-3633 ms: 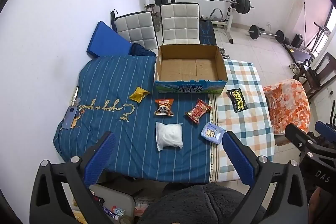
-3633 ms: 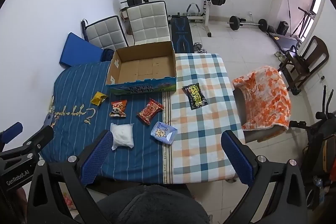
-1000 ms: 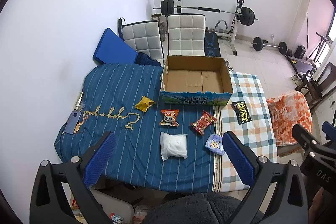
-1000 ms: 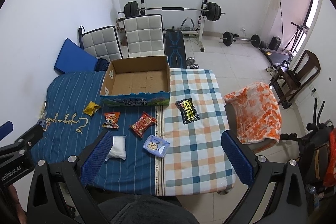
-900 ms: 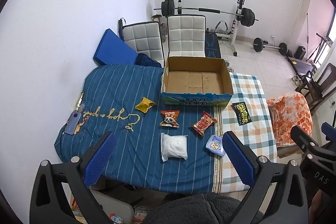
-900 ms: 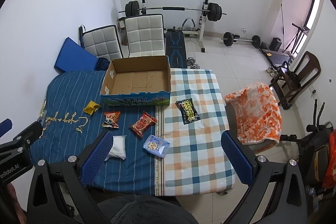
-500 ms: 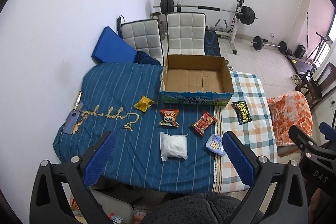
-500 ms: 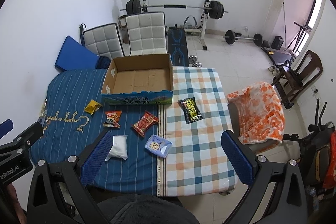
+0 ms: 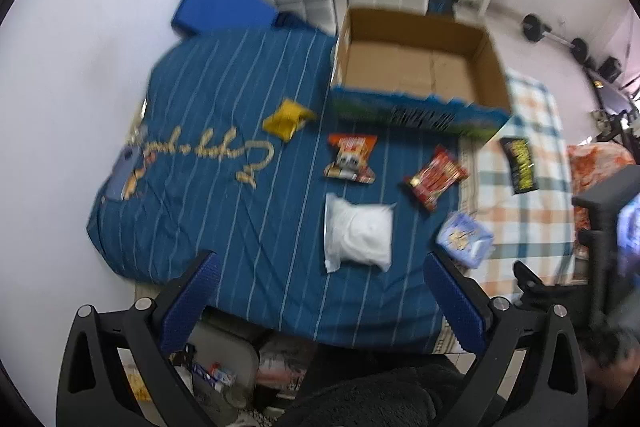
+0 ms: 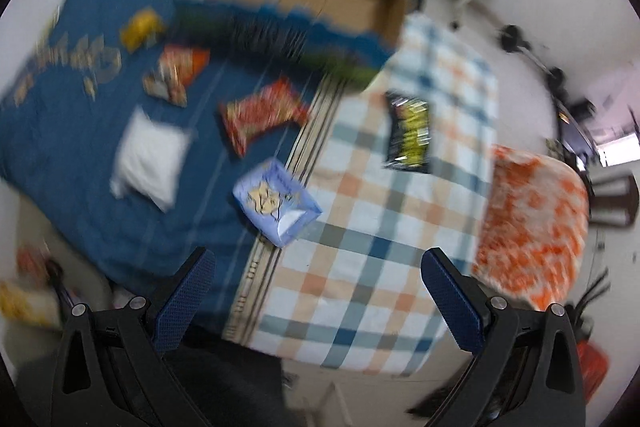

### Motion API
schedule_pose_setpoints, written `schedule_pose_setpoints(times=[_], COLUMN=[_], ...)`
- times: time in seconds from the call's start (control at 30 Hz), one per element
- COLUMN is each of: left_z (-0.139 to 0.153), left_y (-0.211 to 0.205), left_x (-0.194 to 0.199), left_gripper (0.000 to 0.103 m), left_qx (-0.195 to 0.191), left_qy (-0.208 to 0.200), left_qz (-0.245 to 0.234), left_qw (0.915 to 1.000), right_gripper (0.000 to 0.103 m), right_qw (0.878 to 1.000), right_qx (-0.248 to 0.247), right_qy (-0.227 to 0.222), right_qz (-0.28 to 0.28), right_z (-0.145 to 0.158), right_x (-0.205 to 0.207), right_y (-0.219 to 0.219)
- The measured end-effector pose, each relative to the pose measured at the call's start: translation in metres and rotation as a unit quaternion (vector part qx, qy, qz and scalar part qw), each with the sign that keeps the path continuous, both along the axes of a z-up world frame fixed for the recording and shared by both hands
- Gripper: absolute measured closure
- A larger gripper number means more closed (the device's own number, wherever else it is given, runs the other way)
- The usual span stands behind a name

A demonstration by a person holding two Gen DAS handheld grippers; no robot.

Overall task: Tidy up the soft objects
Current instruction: 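Grasp the blue cartoon wipes pack with the right gripper while the left grasps the white tissue pack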

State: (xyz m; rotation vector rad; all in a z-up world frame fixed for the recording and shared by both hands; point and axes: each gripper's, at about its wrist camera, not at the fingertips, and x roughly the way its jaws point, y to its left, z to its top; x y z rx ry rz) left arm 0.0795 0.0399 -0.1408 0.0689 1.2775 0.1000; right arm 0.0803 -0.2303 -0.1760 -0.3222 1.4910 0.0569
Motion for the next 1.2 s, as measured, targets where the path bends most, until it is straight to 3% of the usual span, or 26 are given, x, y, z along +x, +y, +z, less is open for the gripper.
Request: schedule_pose_setpoints(times=[0.13, 0.27, 0.37, 0.43, 0.5, 0.57, 0.63, 0.7, 0.8, 0.9, 1.03, 1.13, 1.2], left_z=[-0.056, -0.134, -0.184, -0.202, -0.211, -0.217, -0.221, -0.224, -0.233, -0.248, -0.275, -0.292, -0.294], left_y=[0.003, 0.008, 0.009, 0.008, 0.008, 0.01, 0.01, 0.009, 0.002, -0.01, -0.023, -0.028, -0.03], left_x=[0.011, 0.021, 0.022, 0.02, 0.019, 0.02, 0.024, 0.031, 0.049, 0.063, 0.07, 0.068, 0.066], left_gripper=[0.0, 0.0, 0.0, 0.0, 0.0, 0.0, 0.0, 0.0, 0.0, 0.0, 0.0, 0.0, 0.0], left_qx=[0.013, -0.004, -0.023, -0.031, -0.03, -0.047, -0.061, -0.062, -0.065, -0.046, -0.044, -0.061, -0.059], left_qy=[0.048, 0.125, 0.182, 0.19, 0.198, 0.199, 0.199, 0.198, 0.206, 0.22, 0.252, 0.269, 0.261], left_qz=[0.009, 0.017, 0.032, 0.037, 0.048, 0.064, 0.077, 0.08, 0.071, 0.046, 0.022, 0.025, 0.027], left_qw=[0.9987, 0.992, 0.9826, 0.9805, 0.9786, 0.9768, 0.9751, 0.975, 0.9738, 0.9734, 0.9665, 0.9609, 0.9631], right_gripper=[0.0, 0.0, 0.0, 0.001, 0.004, 0.013, 0.024, 0.026, 0.028, 0.028, 0.028, 0.027, 0.026], right_qw=[0.995, 0.976, 0.968, 0.966, 0.969, 0.976, 0.982, 0.984, 0.968, 0.95, 0.936, 0.946, 0.956], right_qx=[-0.008, -0.044, -0.064, -0.066, -0.058, -0.026, 0.004, 0.026, 0.062, 0.095, 0.142, 0.127, 0.108], right_qy=[0.076, 0.135, 0.156, 0.168, 0.171, 0.173, 0.176, 0.178, 0.179, 0.175, 0.208, 0.201, 0.19], right_qz=[0.069, 0.167, 0.187, 0.183, 0.169, 0.133, 0.068, -0.012, -0.166, -0.242, -0.248, -0.222, -0.198], right_z=[-0.09, -0.167, -0.201, -0.22, -0.227, -0.228, -0.227, -0.229, -0.235, -0.238, -0.249, -0.247, -0.242], right_x=[0.019, 0.024, 0.028, 0.032, 0.036, 0.039, 0.042, 0.044, 0.039, 0.031, 0.019, 0.015, 0.016], right_y=[0.009, 0.028, 0.033, 0.032, 0.029, 0.022, 0.007, -0.013, -0.051, -0.067, -0.068, -0.069, -0.07])
